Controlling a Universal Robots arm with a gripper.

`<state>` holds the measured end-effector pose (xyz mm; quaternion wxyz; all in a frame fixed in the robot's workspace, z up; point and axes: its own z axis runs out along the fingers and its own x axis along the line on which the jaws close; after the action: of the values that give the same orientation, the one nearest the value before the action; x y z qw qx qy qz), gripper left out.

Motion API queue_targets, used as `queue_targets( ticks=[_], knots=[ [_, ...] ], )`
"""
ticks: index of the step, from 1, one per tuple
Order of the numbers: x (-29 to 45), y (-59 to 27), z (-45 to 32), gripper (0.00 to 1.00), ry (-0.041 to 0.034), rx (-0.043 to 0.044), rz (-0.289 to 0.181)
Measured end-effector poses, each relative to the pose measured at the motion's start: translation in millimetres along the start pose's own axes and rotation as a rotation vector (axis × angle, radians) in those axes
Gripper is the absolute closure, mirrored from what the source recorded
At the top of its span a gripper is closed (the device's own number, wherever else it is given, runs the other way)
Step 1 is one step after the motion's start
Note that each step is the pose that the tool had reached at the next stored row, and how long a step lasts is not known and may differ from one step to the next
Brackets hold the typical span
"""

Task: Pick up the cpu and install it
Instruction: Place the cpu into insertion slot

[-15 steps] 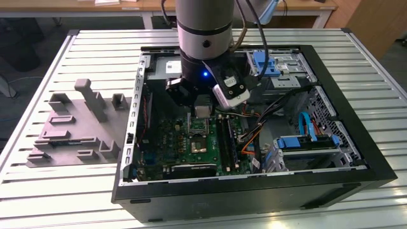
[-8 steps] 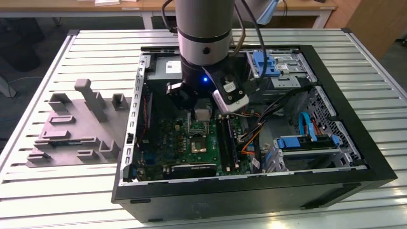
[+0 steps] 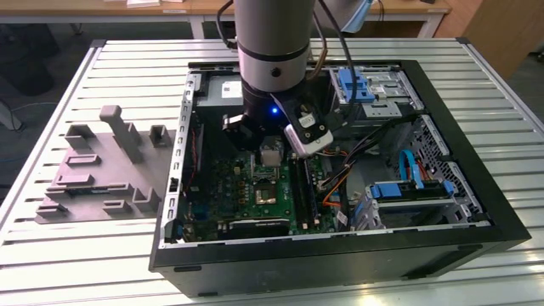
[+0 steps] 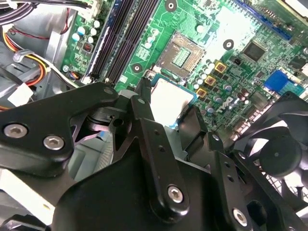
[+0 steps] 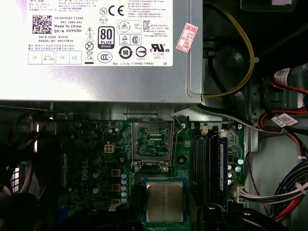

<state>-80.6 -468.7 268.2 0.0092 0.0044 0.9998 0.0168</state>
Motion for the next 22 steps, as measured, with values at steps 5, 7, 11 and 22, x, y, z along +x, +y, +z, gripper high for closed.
queue_targets(
  ticks=[5, 7, 11, 22],
  knots=[
    [0.0, 0.0, 0.3, 0.53, 0.0000, 0.0000, 0.000],
    [0.0, 0.0, 0.3, 0.53, -0.0001, 0.0000, 0.000],
    [0.1, 0.0, 1.3, 0.53, 0.0004, -0.0006, -0.017],
    [0.3, -3.2, 15.4, 0.53, 0.0014, -0.0008, -0.043]
  ],
)
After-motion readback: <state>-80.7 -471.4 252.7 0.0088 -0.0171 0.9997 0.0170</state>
